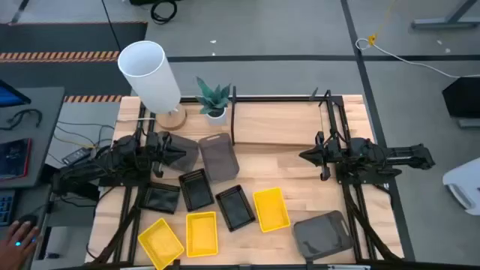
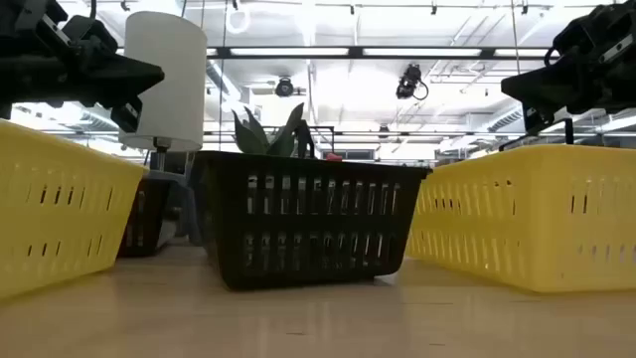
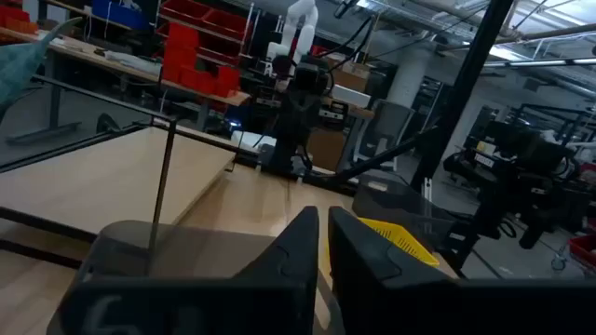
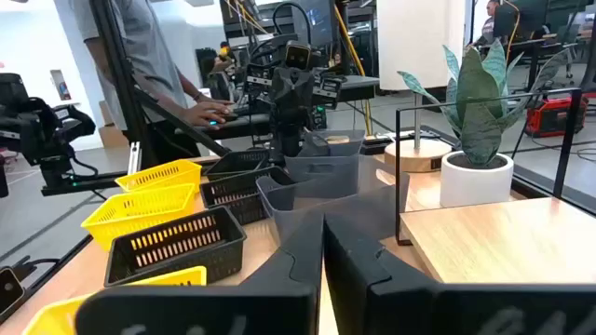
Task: Stack baskets on shelf by color
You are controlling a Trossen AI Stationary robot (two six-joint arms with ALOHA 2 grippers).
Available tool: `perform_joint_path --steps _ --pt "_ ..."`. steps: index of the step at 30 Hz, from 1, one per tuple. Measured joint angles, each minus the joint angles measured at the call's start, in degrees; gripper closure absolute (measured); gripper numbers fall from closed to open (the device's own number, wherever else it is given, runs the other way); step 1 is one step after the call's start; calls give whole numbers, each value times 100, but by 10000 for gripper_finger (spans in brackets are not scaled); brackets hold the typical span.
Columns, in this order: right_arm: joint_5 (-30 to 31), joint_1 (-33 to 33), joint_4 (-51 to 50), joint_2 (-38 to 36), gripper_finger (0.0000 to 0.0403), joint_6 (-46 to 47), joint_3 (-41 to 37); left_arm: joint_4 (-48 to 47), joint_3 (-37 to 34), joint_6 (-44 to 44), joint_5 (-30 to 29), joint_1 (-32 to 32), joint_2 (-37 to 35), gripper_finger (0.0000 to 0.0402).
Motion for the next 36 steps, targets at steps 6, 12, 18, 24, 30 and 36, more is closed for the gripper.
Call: perform_joint_path --steps 6,12,18,24,30,36 --pt "0 0 0 0 384 -2 0 -2 0 0 0 0 0 364" --pt "0 -2 2 1 384 0 0 -2 0 0 2 0 -2 373" --pt "0 0 1 0 384 0 0 -1 0 0 1 1 -2 369" --pt "0 0 2 0 384 0 0 0 0 0 1 1 -1 363" --pt "0 -1 1 1 384 -1 0 0 0 0 0 2 0 362" --pt "0 0 1 2 384 -1 0 0 0 0 0 0 -2 369"
